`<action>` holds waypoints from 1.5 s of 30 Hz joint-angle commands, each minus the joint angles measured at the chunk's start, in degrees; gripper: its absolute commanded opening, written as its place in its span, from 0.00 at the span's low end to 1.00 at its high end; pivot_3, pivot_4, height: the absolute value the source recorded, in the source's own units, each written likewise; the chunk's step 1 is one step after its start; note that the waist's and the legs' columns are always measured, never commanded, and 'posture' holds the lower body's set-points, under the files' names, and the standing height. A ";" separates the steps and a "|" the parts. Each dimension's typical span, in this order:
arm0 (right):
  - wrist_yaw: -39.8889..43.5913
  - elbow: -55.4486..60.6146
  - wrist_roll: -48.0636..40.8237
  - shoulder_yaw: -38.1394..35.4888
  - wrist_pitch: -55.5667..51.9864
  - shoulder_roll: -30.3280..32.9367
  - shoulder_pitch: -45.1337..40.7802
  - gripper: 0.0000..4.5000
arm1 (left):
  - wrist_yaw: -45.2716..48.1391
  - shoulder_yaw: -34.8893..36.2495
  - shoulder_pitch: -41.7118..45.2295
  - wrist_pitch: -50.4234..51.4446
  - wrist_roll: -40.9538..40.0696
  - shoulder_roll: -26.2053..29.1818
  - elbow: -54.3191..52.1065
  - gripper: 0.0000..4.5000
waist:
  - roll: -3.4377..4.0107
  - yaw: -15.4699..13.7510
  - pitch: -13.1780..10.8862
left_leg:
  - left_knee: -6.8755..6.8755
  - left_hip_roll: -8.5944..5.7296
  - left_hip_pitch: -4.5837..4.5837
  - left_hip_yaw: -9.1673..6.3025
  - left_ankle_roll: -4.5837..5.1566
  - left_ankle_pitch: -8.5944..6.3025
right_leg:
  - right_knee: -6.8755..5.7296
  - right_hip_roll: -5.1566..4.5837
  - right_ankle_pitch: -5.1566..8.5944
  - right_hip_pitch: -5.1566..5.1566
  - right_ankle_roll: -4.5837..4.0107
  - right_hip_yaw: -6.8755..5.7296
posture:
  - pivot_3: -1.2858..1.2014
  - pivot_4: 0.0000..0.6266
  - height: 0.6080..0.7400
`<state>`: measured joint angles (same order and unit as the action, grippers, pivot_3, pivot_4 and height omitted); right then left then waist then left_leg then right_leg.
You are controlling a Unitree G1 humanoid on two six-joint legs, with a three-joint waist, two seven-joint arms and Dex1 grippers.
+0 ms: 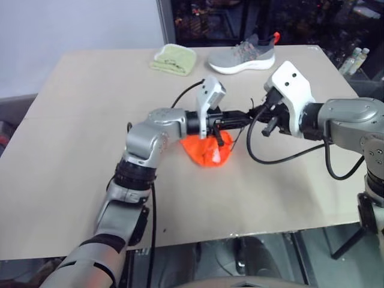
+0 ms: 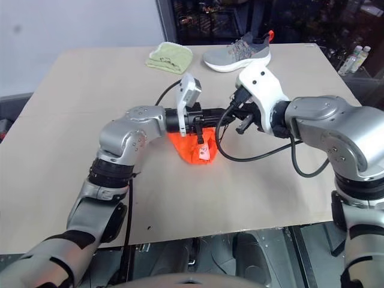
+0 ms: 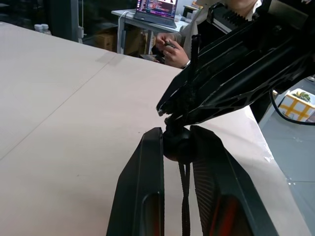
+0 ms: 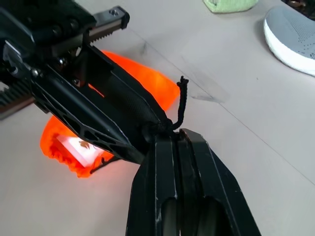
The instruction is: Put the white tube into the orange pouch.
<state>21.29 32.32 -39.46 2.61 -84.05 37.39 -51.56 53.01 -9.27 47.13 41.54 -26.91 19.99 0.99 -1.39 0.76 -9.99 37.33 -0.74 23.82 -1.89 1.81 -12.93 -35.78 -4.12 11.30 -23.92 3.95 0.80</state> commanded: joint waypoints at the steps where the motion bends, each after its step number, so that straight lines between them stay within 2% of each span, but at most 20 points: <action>1: -2.88 -1.57 0.94 -7.65 -1.14 -4.01 -0.72 0.00 | 1.31 -1.82 -2.70 -2.04 2.03 2.42 -2.95 0.06 | 0.00 0.02 0.00 | 0.00 -0.01 0.00 0.01 0.00 0.00 | -0.01 0.00 0.00 0.00 0.00 0.01 | 0.52 0.24 1.00; 5: -6.21 -3.83 1.35 -15.81 -3.50 -10.67 -1.37 0.00 | 1.24 -2.49 -5.68 -2.28 2.80 3.93 -4.35 0.06 | 0.03 -0.02 0.00 | -0.03 0.00 -0.04 0.04 0.00 0.00 | -0.06 0.00 -0.01 -0.01 -0.01 0.07 | 0.52 0.24 1.00; 8: -8.08 -4.30 2.16 -19.04 -4.78 -13.21 -1.84 0.00 | 1.79 -3.19 -6.62 -2.86 3.75 4.88 -4.78 0.06 | 0.03 -0.38 0.00 | -0.01 -0.02 0.03 -0.04 0.00 0.00 | -0.05 -0.03 -0.01 -0.01 -0.01 -0.04 | 0.52 0.24 1.00; 13: -13.63 -6.90 5.10 -28.43 -4.47 -18.40 -4.24 0.00 | 2.49 -4.32 -9.27 -4.28 6.29 8.05 -5.26 0.06 | 0.03 -0.04 0.01 | -0.03 -0.04 -0.02 0.02 0.00 0.00 | -0.06 -0.02 -0.01 -0.01 -0.01 0.02 | 0.52 0.24 1.00; 19: -21.16 -10.23 6.60 -42.86 -0.77 -24.41 -11.63 0.00 | 3.83 -4.40 -11.80 -7.29 8.94 12.73 -4.95 0.06 | 0.07 0.03 0.00 | -0.06 -0.02 -0.03 0.03 0.00 0.00 | -0.08 0.00 -0.01 -0.03 -0.01 0.02 | 0.52 0.24 1.00; 23: -24.17 -12.65 5.73 -47.73 2.73 -26.00 -16.39 0.00 | 4.17 -3.42 -11.99 -7.86 8.48 14.22 -4.56 0.06 | 0.09 -0.03 -0.01 | -0.10 -0.03 -0.02 0.03 0.00 0.00 | -0.06 -0.01 -0.01 -0.04 -0.01 0.02 | 0.52 0.24 1.00; 28: -25.05 -17.49 5.28 -46.64 7.69 -23.64 -21.20 0.00 | 1.65 2.84 -3.89 -5.11 2.99 10.12 -1.46 0.06 | 0.16 -0.17 -0.06 | -0.10 -0.05 0.00 0.04 0.00 0.00 | -0.05 -0.02 -0.01 -0.05 -0.01 -0.01 | 0.52 0.24 1.00; 30: -24.77 -23.02 5.94 -45.62 12.72 -20.03 -26.10 0.00 | 1.83 4.44 1.73 -4.49 2.49 9.82 1.87 0.06 | 0.20 -0.11 -0.12 | -0.07 -0.07 0.03 0.05 0.00 0.01 | -0.04 -0.03 -0.01 -0.04 -0.01 -0.07 | 0.52 0.24 1.00; 32: -24.35 -26.81 5.87 -45.02 15.57 -17.48 -28.66 0.00 | 4.26 2.47 2.30 -5.58 3.99 11.47 2.33 0.06 | 0.27 0.21 -0.09 | -0.07 -0.08 0.02 0.19 0.00 0.01 | -0.05 -0.01 -0.01 -0.04 0.00 -0.06 | 0.52 0.24 1.00; 36: -22.99 -32.26 6.53 -42.94 20.51 -12.69 -29.46 0.00 | 4.51 -4.19 -2.69 -8.46 10.25 13.91 3.96 0.06 | 0.37 1.10 0.02 | -0.34 -0.03 -0.10 0.41 0.00 0.01 | -0.03 0.01 0.00 0.02 0.00 0.11 | 0.52 0.24 1.00; 38: -22.16 -33.51 6.42 -41.87 21.65 -11.13 -29.03 0.00 | 2.57 -3.58 -2.05 -9.47 10.23 11.87 5.80 0.06 | 0.37 1.26 -0.01 | -0.37 -0.03 -0.04 0.43 0.00 0.01 | -0.04 0.00 0.00 -0.06 0.00 0.17 | 0.52 0.24 1.00; 42: -20.27 -35.61 6.31 -39.44 22.70 -7.76 -27.39 0.00 | -4.43 0.56 8.90 -14.33 11.55 5.61 19.85 0.06 | 0.38 -0.14 -0.04 | -0.23 -0.06 0.02 0.37 0.02 0.00 | 0.07 -0.02 0.00 -0.05 0.00 0.01 | 0.52 0.24 1.00; 45: -19.10 -37.49 6.18 -38.20 24.31 -5.73 -27.42 0.00 | -7.78 1.79 17.98 -22.03 14.70 4.05 33.89 0.06 | 0.35 -0.02 -0.06 | -0.08 -0.06 0.00 0.35 0.03 0.01 | 0.03 -0.01 0.00 0.02 0.02 -0.03 | 0.52 0.24 1.00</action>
<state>2.25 -7.73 -34.12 -33.02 -65.95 27.59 -76.77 47.52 -9.36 64.18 21.87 -15.76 22.68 28.19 -1.03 0.74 -10.04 37.27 -0.82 23.83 -1.52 1.84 -12.92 -35.77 -4.13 11.29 -23.89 3.97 0.78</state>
